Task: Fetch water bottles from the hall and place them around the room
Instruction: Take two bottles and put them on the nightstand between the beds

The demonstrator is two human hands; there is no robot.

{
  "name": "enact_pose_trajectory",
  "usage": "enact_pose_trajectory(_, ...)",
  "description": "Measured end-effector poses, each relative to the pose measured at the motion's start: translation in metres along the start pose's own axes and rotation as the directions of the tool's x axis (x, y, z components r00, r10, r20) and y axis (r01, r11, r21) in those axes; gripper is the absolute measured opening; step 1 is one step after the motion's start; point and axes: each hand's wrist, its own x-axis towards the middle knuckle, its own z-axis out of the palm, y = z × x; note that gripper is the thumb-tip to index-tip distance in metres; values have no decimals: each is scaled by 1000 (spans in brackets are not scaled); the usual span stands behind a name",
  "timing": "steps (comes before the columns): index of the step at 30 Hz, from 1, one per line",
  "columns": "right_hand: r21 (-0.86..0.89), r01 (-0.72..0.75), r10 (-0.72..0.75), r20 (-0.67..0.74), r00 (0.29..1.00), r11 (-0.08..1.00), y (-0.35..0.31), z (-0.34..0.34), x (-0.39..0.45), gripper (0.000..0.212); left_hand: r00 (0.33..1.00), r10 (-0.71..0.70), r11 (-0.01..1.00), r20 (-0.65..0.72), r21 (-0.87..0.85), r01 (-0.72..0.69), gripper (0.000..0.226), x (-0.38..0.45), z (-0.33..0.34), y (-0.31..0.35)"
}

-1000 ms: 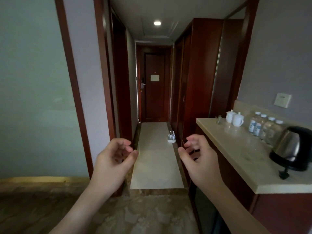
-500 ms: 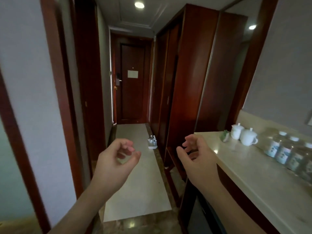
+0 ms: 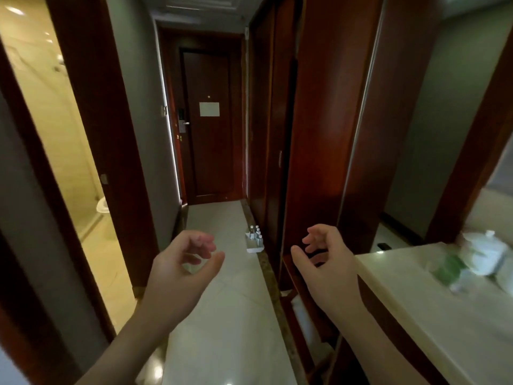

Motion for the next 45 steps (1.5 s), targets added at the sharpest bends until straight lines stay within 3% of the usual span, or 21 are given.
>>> enact_pose_trajectory(8, 26, 10, -11, 60, 998, 1000, 68, 86, 172, 33, 999, -8, 999, -37, 42, 9, 21, 168, 51, -64)
enact_pose_trajectory(17, -41, 60, -57, 71, 996, 997, 152, 222, 329, 34, 998, 34, 999, -58, -24, -36, 22, 367, 100, -201)
enact_pose_trajectory(25, -63, 32, -34, -24, 999, 998, 199, 304, 486, 33, 996, 92, 992, 22, -94, -90, 30, 565, 146, -276)
enact_pose_trajectory(32, -30, -54, 54, -15, 998, 998, 286, 385, 591, 31, 992, 52, 995, 115, -87, -42, 25, 682, 209, -359)
enact_pose_trajectory(39, 74, -113, 112, 9, 994, 991, 395, 476, 729, 31, 993, 53, 997, 108, -70, -46, 22, 831, 281, -436)
enact_pose_trajectory(45, 83, -99, 92, 85, 992, 992, 449, 545, 859, 40, 995, 26, 999, 99, -40, -22, 24, 955, 326, -483)
